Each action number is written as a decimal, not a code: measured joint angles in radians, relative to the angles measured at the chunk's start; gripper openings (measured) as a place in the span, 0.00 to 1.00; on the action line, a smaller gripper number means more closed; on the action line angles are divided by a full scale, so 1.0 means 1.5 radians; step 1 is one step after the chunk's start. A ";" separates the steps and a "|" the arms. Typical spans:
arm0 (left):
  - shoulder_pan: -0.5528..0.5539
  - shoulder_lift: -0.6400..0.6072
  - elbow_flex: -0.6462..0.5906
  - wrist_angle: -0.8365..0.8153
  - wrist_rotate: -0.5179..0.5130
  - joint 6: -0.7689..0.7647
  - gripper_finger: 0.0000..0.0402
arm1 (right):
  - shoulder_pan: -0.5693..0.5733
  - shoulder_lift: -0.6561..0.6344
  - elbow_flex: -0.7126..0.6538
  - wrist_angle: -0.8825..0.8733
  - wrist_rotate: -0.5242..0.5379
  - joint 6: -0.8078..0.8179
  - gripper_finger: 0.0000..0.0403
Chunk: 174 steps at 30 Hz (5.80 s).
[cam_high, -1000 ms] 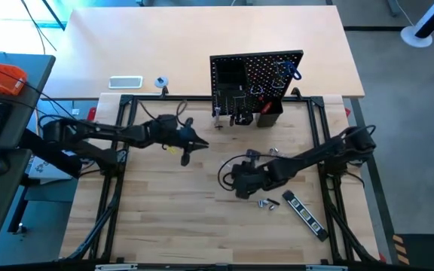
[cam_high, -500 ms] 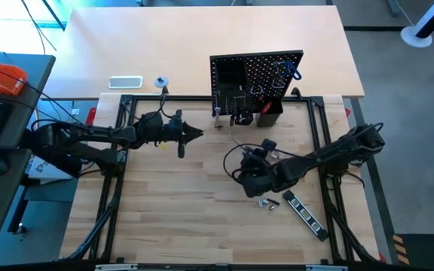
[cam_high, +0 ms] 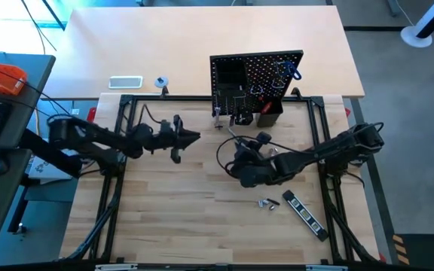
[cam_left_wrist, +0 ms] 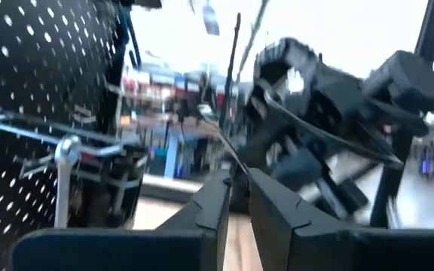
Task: Hang tools onto peg board
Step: Hang the silver wrench on the peg board
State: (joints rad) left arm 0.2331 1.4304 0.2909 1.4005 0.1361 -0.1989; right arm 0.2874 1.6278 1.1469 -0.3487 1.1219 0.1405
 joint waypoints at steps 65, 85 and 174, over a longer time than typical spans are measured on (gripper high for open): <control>-0.186 0.202 0.264 0.013 -0.348 0.081 0.41 | 0.056 0.026 0.000 0.355 0.075 -0.350 0.20; -0.181 0.147 0.223 0.036 -0.319 0.071 0.41 | 0.043 0.025 0.000 0.363 0.048 -0.337 0.20; -0.154 0.072 0.293 -0.202 -0.218 0.148 0.01 | 0.014 0.025 0.000 0.350 0.019 -0.305 0.28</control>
State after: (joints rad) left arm 0.0017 1.5391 0.7300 1.0975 -0.1911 0.0225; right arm 0.3078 1.6646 1.1473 0.1766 1.1507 -0.3164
